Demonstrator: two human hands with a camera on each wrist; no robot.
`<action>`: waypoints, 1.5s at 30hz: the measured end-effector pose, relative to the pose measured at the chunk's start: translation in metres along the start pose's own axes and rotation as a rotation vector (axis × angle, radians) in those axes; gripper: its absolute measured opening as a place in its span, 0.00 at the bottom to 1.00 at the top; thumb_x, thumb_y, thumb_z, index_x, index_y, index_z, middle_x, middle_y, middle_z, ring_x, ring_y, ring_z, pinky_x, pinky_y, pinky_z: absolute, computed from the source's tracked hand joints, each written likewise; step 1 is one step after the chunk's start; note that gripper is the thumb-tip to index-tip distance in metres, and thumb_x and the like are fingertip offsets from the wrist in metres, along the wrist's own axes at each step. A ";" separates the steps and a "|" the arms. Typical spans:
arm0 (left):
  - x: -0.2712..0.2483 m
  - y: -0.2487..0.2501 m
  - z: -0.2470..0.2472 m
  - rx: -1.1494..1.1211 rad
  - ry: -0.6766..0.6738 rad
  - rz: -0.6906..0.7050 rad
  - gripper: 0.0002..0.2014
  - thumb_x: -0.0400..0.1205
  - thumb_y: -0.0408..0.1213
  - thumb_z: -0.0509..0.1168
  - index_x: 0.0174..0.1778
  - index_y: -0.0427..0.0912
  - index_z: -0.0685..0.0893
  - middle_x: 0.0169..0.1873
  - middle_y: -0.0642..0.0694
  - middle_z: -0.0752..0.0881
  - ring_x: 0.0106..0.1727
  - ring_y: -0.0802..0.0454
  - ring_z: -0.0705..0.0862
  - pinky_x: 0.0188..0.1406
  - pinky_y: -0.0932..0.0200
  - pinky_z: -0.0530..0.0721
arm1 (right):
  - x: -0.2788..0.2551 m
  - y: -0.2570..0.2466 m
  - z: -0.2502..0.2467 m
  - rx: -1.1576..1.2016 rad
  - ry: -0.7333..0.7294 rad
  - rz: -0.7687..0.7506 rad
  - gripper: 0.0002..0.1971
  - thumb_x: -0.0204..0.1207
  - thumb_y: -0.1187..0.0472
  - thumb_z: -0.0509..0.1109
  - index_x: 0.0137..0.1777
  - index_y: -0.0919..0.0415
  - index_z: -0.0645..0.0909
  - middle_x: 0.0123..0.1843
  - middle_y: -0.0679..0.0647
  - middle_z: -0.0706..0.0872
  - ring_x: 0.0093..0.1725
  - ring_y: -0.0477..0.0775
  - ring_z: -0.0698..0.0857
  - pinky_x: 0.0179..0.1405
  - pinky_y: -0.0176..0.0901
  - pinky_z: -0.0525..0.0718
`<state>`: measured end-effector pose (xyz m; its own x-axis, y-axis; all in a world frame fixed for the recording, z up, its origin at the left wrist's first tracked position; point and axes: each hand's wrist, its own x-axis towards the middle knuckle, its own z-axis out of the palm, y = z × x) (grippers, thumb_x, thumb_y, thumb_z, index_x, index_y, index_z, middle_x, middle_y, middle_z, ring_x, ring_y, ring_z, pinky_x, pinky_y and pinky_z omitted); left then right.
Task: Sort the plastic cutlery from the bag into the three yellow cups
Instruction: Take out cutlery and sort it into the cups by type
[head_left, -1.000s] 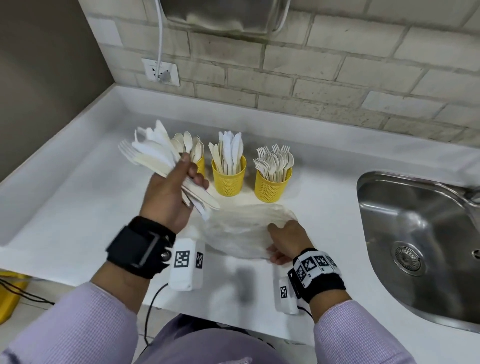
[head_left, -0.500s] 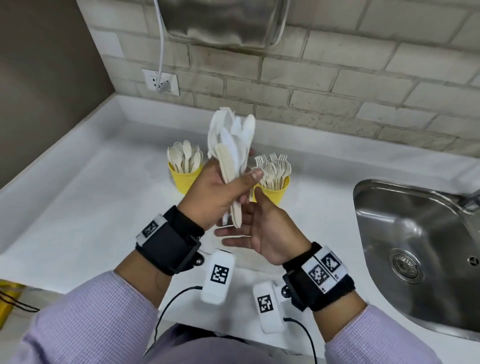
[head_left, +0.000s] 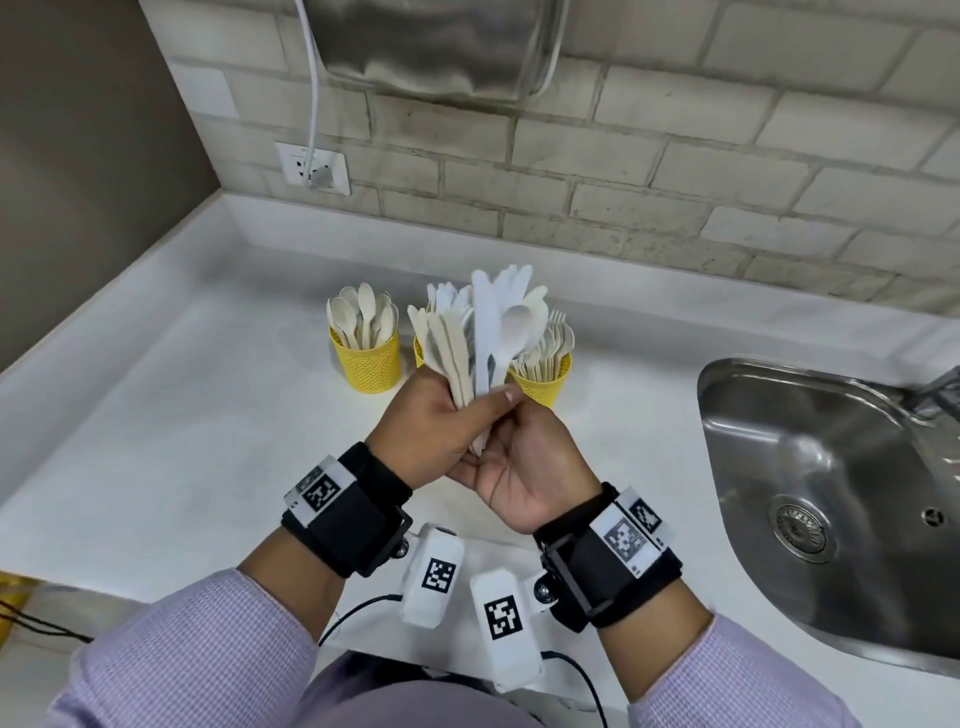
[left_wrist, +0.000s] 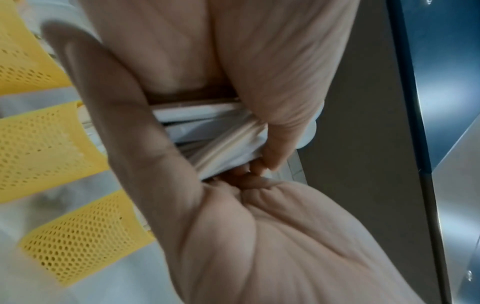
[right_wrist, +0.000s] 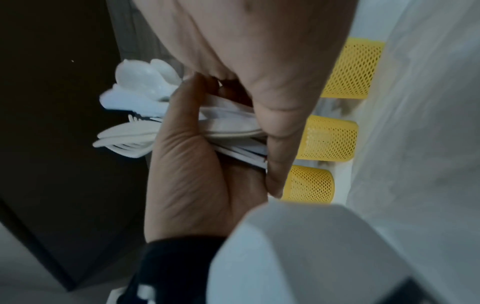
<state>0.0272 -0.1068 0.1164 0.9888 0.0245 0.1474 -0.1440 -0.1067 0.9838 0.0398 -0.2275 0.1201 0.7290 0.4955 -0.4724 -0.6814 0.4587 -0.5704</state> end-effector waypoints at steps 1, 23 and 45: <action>-0.001 0.000 0.000 -0.020 0.017 -0.005 0.04 0.84 0.31 0.72 0.51 0.42 0.92 0.47 0.48 0.95 0.52 0.54 0.92 0.55 0.57 0.88 | -0.001 0.000 0.001 0.021 0.008 -0.008 0.20 0.92 0.52 0.52 0.61 0.56 0.86 0.56 0.53 0.94 0.51 0.53 0.94 0.51 0.53 0.93; -0.015 0.012 -0.018 -0.257 -0.216 -0.136 0.12 0.87 0.31 0.65 0.65 0.34 0.83 0.45 0.37 0.91 0.36 0.44 0.89 0.39 0.50 0.89 | -0.028 -0.030 0.000 -0.702 0.152 -0.826 0.04 0.80 0.61 0.74 0.48 0.61 0.87 0.38 0.61 0.87 0.40 0.60 0.86 0.45 0.57 0.88; -0.013 0.014 -0.071 -0.238 -0.240 -0.166 0.08 0.89 0.27 0.62 0.59 0.39 0.85 0.48 0.37 0.93 0.37 0.42 0.89 0.36 0.50 0.89 | -0.002 -0.063 0.051 -0.972 0.123 -0.904 0.03 0.80 0.68 0.74 0.46 0.62 0.89 0.41 0.55 0.91 0.41 0.59 0.88 0.49 0.66 0.89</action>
<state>0.0094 -0.0376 0.1353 0.9766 -0.2144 -0.0161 0.0414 0.1140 0.9926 0.0776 -0.2194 0.1911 0.9332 0.2043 0.2957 0.3277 -0.1459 -0.9334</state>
